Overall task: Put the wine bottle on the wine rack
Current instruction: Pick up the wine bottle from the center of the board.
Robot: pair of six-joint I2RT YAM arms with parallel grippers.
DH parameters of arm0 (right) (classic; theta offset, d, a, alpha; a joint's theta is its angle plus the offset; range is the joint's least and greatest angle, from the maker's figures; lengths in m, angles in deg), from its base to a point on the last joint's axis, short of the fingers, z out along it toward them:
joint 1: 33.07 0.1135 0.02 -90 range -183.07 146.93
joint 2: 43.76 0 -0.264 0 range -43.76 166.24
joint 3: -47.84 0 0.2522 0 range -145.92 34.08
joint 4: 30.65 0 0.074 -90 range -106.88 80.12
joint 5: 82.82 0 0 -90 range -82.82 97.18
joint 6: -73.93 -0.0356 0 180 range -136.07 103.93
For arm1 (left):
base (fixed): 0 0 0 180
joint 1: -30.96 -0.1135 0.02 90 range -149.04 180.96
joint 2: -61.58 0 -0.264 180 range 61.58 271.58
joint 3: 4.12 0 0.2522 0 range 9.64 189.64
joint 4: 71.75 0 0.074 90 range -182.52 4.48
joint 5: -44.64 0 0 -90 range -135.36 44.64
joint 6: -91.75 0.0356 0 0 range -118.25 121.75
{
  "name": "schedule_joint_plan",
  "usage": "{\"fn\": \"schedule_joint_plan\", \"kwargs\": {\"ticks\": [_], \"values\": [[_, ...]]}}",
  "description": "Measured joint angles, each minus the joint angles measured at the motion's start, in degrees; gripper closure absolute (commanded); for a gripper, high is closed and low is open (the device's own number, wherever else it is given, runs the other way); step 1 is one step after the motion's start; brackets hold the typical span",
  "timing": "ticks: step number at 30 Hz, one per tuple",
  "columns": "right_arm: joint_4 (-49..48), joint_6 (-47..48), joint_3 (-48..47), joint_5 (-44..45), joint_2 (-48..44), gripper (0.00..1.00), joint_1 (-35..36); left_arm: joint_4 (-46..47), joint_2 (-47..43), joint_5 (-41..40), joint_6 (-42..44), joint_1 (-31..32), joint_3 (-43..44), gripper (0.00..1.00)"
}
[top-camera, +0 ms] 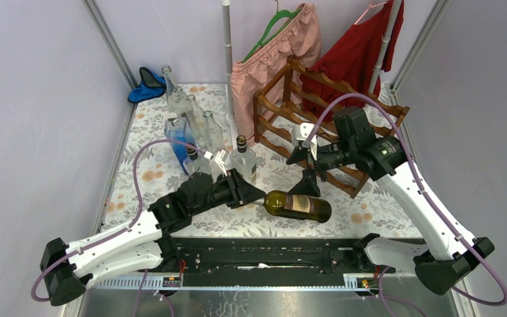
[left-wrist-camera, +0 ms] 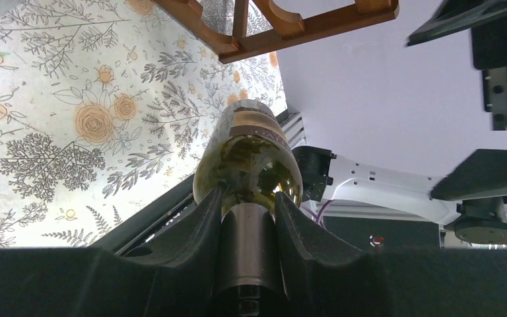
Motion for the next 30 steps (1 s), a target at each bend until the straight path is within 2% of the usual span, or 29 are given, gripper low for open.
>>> {"fn": "schedule_joint_plan", "kwargs": {"ticks": [9,14,21,30], "values": [[1.66,-4.50,-3.30,1.55,0.28,0.00,-2.40,10.99,-0.92,-17.97,-2.10,14.62,-9.66,1.00],[2.19,-6.29,-6.23,3.19,-0.09,0.00,-2.75,20.39,-0.13,-29.22,-2.36,21.97,-14.47,1.00],[1.68,-9.25,-8.04,4.35,-0.68,0.00,-3.93,36.61,7.87,-42.75,-3.58,27.04,-18.67,1.00],[1.40,-10.95,-8.48,4.33,-0.39,0.00,-4.85,53.59,18.73,-49.90,-6.16,29.53,-20.76,1.00]]}}
